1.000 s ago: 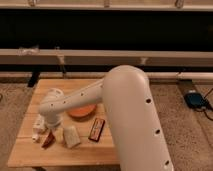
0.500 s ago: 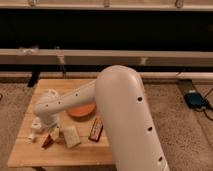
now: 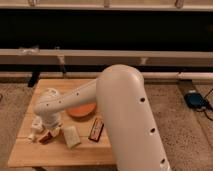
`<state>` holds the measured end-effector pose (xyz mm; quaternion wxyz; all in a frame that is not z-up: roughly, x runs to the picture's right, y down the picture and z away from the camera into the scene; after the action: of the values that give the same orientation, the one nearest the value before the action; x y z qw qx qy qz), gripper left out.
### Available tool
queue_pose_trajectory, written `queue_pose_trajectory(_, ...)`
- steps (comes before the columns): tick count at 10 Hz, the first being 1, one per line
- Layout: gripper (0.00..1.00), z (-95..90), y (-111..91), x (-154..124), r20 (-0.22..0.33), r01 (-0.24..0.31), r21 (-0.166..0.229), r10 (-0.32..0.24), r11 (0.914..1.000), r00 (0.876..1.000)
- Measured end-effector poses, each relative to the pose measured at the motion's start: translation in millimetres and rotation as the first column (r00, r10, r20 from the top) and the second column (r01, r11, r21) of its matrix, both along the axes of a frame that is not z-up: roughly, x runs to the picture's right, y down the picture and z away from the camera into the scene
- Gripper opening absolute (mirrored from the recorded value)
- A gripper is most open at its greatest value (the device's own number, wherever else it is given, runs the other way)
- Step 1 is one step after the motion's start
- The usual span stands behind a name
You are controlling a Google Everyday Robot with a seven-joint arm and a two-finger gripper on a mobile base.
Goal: Place the pepper on the white sponge
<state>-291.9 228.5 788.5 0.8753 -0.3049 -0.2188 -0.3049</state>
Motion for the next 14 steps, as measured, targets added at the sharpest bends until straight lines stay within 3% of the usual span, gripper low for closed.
queue_pose_trajectory(4, 0.0, -17.8, -12.7, 22.7, -0.036, -0.026, 0.027, 0.027, 0.9993, 0.999)
queue_pose_trajectory(8, 0.0, -20.6, -15.8, 49.8, -0.086, -0.063, 0.034, 0.066, 0.9974, 0.994)
queue_pose_trajectory(14, 0.0, -11.4, -22.7, 99.8, -0.183, -0.152, 0.038, 0.157, 0.9876, 0.971)
